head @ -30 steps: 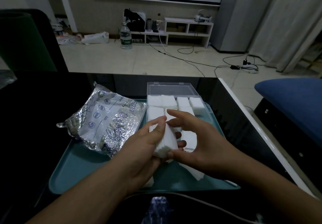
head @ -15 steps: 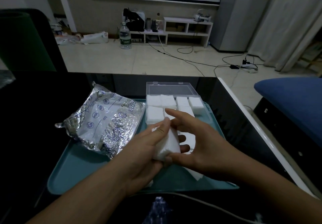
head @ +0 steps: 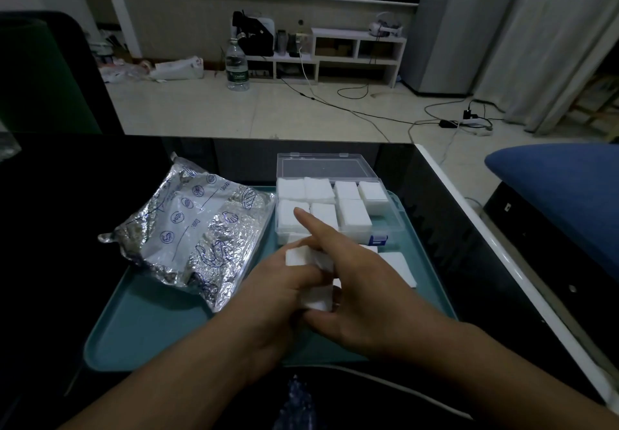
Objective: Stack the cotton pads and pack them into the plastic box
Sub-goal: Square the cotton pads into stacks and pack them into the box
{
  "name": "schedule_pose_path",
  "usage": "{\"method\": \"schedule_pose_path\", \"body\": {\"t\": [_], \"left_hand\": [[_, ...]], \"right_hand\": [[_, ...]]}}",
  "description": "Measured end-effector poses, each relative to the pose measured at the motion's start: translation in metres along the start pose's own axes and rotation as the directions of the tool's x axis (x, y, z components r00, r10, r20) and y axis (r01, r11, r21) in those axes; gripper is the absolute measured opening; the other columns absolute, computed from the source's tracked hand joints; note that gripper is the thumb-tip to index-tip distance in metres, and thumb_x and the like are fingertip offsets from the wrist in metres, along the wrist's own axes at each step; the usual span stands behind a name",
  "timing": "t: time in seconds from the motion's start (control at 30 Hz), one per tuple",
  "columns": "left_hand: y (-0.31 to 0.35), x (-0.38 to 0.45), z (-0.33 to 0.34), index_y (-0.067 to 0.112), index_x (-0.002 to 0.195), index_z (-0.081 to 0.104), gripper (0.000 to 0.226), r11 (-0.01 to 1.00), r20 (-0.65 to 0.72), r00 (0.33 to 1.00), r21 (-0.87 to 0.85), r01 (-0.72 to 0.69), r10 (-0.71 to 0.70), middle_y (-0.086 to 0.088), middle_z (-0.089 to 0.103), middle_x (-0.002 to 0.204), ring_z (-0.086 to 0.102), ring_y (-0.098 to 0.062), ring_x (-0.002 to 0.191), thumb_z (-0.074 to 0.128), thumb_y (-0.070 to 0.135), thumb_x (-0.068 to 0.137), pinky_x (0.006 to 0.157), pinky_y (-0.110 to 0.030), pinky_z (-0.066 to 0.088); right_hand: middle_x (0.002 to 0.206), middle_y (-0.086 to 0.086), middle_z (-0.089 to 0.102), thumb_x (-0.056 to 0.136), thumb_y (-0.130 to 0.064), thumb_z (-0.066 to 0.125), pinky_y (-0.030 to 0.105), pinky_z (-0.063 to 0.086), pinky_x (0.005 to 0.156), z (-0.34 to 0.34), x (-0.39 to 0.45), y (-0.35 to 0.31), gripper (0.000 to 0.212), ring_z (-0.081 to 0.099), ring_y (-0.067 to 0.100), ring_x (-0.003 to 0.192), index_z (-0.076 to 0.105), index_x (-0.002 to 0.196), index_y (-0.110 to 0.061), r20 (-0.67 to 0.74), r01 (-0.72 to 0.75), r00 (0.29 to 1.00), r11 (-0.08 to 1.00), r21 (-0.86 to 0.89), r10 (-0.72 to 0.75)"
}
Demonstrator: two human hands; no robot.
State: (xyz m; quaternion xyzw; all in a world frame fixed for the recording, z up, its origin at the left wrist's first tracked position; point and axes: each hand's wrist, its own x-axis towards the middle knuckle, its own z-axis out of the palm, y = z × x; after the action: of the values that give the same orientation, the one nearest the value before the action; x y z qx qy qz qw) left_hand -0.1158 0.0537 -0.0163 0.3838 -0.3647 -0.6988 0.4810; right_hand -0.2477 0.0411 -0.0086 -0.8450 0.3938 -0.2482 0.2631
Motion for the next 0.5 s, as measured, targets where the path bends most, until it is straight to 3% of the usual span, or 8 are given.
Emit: {"method": "schedule_pose_path", "body": {"t": [0.1,0.2,0.3,0.4,0.43,0.5], "left_hand": [[0.0,-0.001,0.001,0.005,0.102,0.068,0.022,1.0,-0.015,1.0,-0.023,0.014,-0.014,-0.022,0.07,0.101,0.066,-0.029,0.09,0.055,-0.003,0.088,0.064,-0.028,0.054],[0.001,-0.002,0.004,0.008,0.118,0.062,0.028,0.999,-0.039,0.999,-0.03,0.01,-0.011,-0.022,0.069,0.112,0.07,-0.03,0.097,0.057,0.003,0.091,0.066,-0.03,0.056],[0.006,-0.002,0.002,0.021,0.122,0.059,0.035,0.992,-0.151,0.988,-0.12,0.024,-0.042,-0.019,0.073,0.098,0.069,-0.023,0.071,0.058,0.003,0.092,0.051,-0.029,0.054],[0.013,-0.001,-0.001,0.013,0.112,0.061,0.023,0.986,-0.184,0.979,-0.157,0.056,-0.085,-0.013,0.07,0.079,0.058,-0.02,0.052,0.057,0.004,0.092,0.045,-0.027,0.05],[0.015,-0.001,-0.001,0.01,0.106,0.062,0.017,0.985,-0.178,0.98,-0.162,0.065,-0.094,-0.012,0.069,0.076,0.056,-0.02,0.05,0.057,0.004,0.091,0.045,-0.027,0.049],[0.017,-0.002,0.0,0.009,0.098,0.063,0.011,0.985,-0.167,0.98,-0.154,0.081,-0.107,-0.012,0.068,0.074,0.055,-0.02,0.05,0.061,0.008,0.088,0.046,-0.027,0.049]], "right_hand": [[0.139,-0.008,0.047,0.079,-0.025,0.074,0.03,0.045,0.099,0.001,-0.001,-0.002,0.096,0.048,0.007,0.121,0.013,0.154,-0.033,-0.022,0.01,1.0,0.998,-0.059,-0.012],[0.138,-0.014,0.048,0.079,-0.028,0.077,0.025,0.046,0.099,-0.005,-0.002,-0.009,0.1,0.049,0.002,0.121,0.012,0.154,-0.036,0.016,-0.029,0.999,1.0,0.001,0.029],[0.125,-0.024,0.054,0.078,-0.042,0.075,0.015,0.045,0.096,-0.034,-0.002,-0.003,0.085,0.052,-0.01,0.112,0.027,0.148,-0.041,0.06,-0.181,0.982,0.982,0.063,0.177],[0.108,-0.015,0.065,0.088,-0.037,0.065,0.025,0.052,0.094,-0.067,-0.003,0.024,0.034,0.06,-0.005,0.096,0.06,0.121,-0.031,0.09,-0.331,0.935,0.936,-0.121,0.343],[0.108,-0.013,0.066,0.09,-0.032,0.063,0.025,0.051,0.093,-0.072,-0.004,0.035,0.026,0.061,-0.003,0.096,0.063,0.116,-0.029,0.099,-0.387,0.903,0.891,-0.237,0.418],[0.119,-0.009,0.063,0.092,-0.025,0.063,0.024,0.047,0.096,-0.073,-0.005,0.051,0.029,0.058,0.005,0.106,0.062,0.121,-0.028,0.098,-0.449,0.838,0.78,-0.436,0.536]]}}
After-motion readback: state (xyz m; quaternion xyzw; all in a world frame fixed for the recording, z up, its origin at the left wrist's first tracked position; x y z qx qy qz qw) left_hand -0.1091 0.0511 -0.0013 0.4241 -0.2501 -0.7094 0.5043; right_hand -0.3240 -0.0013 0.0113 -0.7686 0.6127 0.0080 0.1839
